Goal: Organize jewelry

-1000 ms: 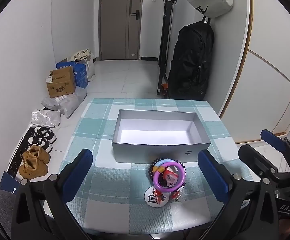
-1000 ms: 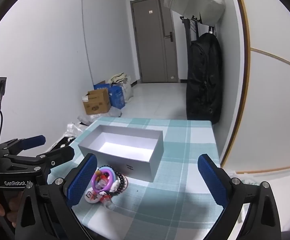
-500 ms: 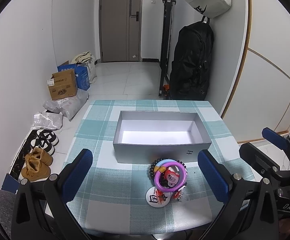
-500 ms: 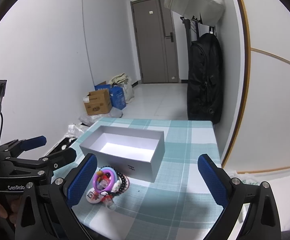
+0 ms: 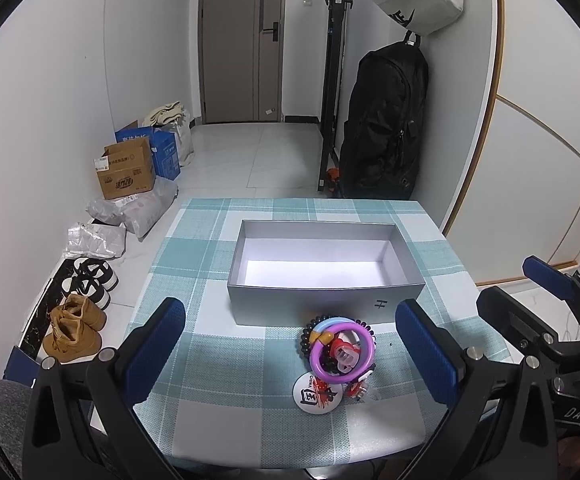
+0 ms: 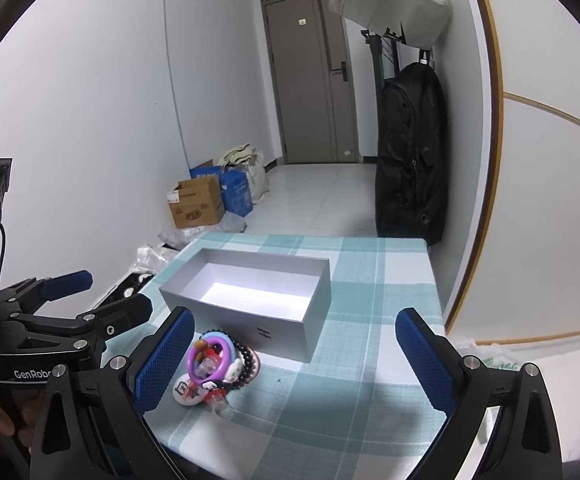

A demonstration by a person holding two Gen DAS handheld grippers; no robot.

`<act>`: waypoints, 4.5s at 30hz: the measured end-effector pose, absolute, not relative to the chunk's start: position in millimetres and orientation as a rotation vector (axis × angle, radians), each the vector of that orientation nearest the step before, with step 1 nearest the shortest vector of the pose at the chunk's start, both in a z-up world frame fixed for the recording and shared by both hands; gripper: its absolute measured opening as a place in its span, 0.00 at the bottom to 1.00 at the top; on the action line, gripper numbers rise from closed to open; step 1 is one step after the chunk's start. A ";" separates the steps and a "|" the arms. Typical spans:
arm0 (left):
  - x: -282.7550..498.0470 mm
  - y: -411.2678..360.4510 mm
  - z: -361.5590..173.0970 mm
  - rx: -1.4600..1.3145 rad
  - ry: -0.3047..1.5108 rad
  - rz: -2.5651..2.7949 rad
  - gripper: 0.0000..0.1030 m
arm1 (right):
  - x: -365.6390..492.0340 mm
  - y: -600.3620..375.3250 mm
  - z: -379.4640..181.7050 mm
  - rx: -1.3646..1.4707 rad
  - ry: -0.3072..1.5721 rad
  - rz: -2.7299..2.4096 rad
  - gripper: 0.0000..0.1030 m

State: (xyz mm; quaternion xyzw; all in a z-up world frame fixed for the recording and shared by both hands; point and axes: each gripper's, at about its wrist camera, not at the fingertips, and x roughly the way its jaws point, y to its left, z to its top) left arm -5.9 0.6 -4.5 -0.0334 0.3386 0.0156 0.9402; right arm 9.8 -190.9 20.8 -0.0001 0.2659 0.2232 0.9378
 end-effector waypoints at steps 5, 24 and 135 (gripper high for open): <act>-5.2 1.3 -4.7 -0.065 0.694 0.036 0.99 | 10.2 -190.5 19.8 0.005 0.549 0.452 0.99; -3.5 0.3 -8.4 -0.061 0.708 0.036 0.99 | 13.9 -193.3 19.6 0.024 0.564 0.461 0.99; -5.8 49.1 -17.4 -0.210 0.944 -0.241 0.36 | 17.9 -99.2 -78.8 -0.308 0.972 0.696 0.17</act>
